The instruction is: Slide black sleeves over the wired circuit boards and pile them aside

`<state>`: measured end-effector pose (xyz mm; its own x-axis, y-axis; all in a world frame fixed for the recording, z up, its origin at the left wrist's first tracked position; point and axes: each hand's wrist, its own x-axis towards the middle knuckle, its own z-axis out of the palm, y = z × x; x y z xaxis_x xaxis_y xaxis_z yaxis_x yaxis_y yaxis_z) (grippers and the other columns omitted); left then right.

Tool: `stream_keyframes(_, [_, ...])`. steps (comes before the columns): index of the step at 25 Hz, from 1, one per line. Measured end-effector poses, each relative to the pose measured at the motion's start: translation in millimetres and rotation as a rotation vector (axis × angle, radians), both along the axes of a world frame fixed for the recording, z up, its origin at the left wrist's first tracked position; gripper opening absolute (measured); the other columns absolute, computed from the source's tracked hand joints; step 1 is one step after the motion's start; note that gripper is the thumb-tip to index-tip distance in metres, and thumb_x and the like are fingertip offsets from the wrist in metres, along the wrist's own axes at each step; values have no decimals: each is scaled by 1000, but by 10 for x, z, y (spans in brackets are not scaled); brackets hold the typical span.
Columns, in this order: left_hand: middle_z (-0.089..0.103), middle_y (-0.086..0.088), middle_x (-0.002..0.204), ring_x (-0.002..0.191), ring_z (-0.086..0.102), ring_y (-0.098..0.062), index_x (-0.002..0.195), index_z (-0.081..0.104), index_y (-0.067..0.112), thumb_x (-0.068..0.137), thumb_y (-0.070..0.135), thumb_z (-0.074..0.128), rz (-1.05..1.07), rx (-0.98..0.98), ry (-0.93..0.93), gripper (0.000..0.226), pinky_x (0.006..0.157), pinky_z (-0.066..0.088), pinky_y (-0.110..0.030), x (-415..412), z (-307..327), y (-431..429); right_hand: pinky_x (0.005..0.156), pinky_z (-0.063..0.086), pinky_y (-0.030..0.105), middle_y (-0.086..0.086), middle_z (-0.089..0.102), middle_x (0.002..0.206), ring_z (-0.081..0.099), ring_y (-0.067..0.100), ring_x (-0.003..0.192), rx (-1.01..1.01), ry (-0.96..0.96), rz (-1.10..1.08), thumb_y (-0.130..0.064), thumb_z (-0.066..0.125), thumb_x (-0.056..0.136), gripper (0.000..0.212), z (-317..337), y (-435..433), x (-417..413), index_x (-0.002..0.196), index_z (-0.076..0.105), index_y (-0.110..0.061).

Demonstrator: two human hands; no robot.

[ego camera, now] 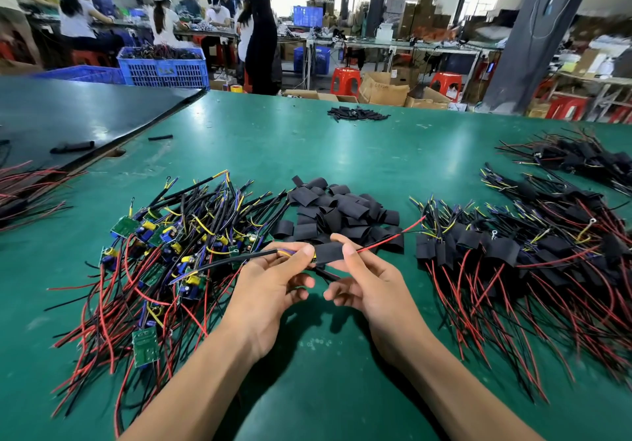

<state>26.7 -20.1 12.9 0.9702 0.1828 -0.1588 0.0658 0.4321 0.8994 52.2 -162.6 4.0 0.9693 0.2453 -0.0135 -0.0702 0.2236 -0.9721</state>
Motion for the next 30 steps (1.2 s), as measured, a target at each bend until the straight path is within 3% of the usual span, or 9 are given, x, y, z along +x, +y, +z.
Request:
stream_keyframes(4, [63, -3, 82, 56, 58, -12, 88, 66, 16, 81, 21, 74, -6, -7, -21, 12, 49, 45, -20, 4, 17, 21, 57, 48, 21, -4, 77, 93, 66, 17, 57, -3, 14, 23, -47, 62, 83, 32, 4, -5, 5, 108, 75, -33])
stream_keyframes(8, [68, -4, 83, 60, 63, -16, 86, 63, 19, 88, 23, 69, -70, -1, 0, 8, 53, 47, -23, 2, 18, -16, 54, 46, 18, -3, 75, 85, 60, 12, 54, -22, -5, -23, -36, 60, 95, 19, 1, -51, 40, 100, 78, -35])
stream_keyframes(14, [71, -11, 87, 62, 65, -20, 106, 70, 11, 75, 20, 75, -154, -7, -74, 33, 56, 51, -24, -22, 61, 24, 48, 44, 20, 8, 71, 76, 49, 12, 47, 100, 129, -51, -43, 70, 76, 27, 74, -121, 100, 69, 74, -17])
stream_keyframes(19, [70, -12, 82, 61, 61, -21, 90, 70, 5, 68, 31, 78, -68, 167, -112, 35, 56, 49, -25, -44, 54, -24, 50, 43, 23, 5, 65, 73, 48, 14, 50, 150, 176, 0, -41, 73, 74, 25, 78, -160, 98, 78, 67, -17])
stream_keyframes(22, [71, -13, 84, 57, 60, -19, 84, 68, 6, 76, 31, 75, -91, 110, -78, 26, 54, 48, -24, -43, 83, -18, 50, 37, 22, 2, 58, 71, 43, 12, 50, 167, 104, 39, -37, 78, 70, 15, 63, -143, 79, 77, 73, -25])
stream_keyframes(25, [72, -15, 85, 54, 60, -17, 84, 66, 6, 73, 35, 75, -111, 50, -28, 31, 52, 48, -23, -40, 96, -4, 52, 35, 23, -2, 56, 68, 42, 10, 50, 163, 1, 30, -33, 86, 69, 27, 21, -133, 91, 93, 78, -24])
stream_keyframes(30, [74, -16, 88, 54, 61, -17, 79, 72, 9, 70, 37, 78, -130, 3, 48, 30, 51, 49, -24, -41, 78, -8, 60, 32, 31, -4, 54, 65, 44, 12, 55, 75, -136, -11, -31, 74, 81, 21, -23, -147, 115, 100, 77, -25])
